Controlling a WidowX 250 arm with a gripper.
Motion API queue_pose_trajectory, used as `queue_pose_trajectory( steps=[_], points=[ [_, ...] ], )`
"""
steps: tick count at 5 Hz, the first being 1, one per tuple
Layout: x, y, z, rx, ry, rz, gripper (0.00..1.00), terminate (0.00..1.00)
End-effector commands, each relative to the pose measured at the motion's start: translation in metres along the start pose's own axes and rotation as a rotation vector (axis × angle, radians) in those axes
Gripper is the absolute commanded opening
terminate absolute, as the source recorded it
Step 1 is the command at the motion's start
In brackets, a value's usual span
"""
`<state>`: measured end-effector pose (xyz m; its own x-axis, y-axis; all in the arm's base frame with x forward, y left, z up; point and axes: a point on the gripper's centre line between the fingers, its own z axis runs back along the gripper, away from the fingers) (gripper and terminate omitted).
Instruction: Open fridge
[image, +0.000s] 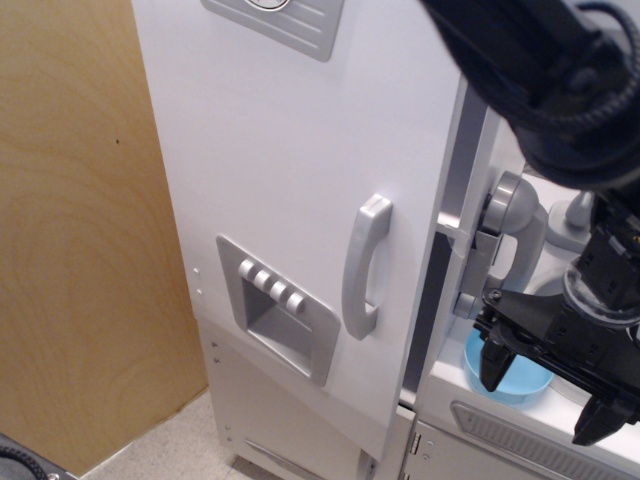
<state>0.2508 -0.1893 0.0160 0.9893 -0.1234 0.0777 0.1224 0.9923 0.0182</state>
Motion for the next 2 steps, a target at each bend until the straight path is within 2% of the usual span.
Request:
queue_pose_trajectory(
  steps=[1, 2],
  points=[
    [0.037, 0.003, 0.018, -0.050, -0.075, 0.036, 1.00, 0.00],
    [0.048, 0.012, 0.028, -0.050, -0.122, 0.077, 1.00, 0.00]
  ],
)
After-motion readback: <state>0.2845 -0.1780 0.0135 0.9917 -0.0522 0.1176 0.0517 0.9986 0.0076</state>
